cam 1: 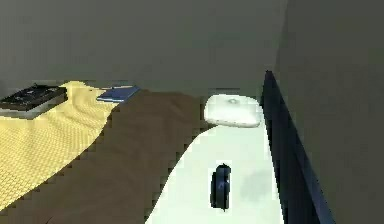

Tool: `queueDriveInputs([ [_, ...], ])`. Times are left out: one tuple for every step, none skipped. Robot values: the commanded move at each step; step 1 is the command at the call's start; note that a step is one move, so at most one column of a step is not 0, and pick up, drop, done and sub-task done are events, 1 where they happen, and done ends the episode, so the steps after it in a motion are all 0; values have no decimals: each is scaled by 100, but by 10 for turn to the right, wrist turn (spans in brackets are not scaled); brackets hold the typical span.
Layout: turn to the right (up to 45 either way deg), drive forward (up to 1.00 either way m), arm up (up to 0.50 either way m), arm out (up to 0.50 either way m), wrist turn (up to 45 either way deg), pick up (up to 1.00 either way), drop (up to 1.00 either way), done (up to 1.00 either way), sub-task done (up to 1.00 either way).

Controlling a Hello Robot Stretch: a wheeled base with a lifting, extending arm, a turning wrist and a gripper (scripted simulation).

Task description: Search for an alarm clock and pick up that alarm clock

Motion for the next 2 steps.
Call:
queueDriveInputs([
  [-450, 0, 0, 0, 0, 0, 0, 0, 0],
  [-300, 0, 0, 0, 0, 0, 0, 0, 0],
])
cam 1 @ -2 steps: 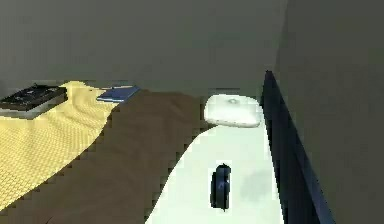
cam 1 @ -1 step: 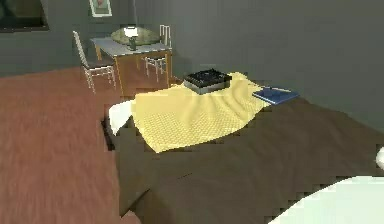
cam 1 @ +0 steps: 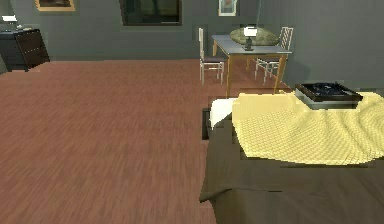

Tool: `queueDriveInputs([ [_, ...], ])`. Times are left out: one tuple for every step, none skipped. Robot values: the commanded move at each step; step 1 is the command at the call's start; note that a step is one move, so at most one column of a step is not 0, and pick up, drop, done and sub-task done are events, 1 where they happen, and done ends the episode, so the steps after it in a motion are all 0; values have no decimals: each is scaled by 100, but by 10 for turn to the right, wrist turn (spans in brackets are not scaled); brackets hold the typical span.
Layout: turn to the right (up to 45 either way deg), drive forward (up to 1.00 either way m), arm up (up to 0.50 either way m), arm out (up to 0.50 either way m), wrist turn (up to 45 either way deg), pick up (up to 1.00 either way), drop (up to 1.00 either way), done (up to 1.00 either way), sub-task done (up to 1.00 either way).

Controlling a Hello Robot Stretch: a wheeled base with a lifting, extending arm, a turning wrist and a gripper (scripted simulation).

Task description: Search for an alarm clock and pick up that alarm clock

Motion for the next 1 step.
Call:
queueDriveInputs([
  [0, 0, 50, 0, 0, 0, 0, 0, 0],
])
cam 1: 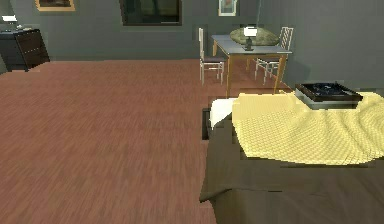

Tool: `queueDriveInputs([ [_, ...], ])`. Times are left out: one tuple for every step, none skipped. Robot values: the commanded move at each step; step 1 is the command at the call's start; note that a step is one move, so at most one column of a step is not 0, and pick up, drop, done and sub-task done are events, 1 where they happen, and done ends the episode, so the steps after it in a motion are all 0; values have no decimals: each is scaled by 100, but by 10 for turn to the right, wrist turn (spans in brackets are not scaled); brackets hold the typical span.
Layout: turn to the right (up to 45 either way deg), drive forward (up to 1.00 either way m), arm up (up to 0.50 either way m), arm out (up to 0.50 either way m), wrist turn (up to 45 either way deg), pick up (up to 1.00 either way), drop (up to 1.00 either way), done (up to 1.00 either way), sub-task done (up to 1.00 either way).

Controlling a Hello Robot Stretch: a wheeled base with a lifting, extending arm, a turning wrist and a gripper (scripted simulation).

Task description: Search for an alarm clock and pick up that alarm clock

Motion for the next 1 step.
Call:
queueDriveInputs([
  [0, 0, 34, 0, 0, 0, 0, 0, 0],
])
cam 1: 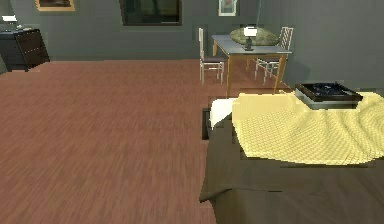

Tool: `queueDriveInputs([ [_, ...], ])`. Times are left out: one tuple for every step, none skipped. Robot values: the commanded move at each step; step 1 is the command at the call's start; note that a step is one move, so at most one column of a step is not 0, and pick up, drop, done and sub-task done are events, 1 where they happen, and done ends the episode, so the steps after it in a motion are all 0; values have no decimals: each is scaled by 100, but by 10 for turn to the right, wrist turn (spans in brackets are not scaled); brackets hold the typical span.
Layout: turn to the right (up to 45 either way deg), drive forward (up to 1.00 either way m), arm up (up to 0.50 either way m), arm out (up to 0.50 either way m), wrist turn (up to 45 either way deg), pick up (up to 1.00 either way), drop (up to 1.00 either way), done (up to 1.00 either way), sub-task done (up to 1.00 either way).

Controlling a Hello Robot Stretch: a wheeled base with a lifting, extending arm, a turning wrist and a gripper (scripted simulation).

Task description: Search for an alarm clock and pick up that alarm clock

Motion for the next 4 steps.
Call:
queueDriveInputs([
  [0, 0, 0, 30, 0, 0, 0, 0, 0],
  [0, 0, 0, 0, 450, 0, 0, 0, 0],
  [0, 0, 0, 0, 450, 0, 0, 0, 0],
  [0, 0, 0, 0, 450, 0, 0, 0, 0],
])
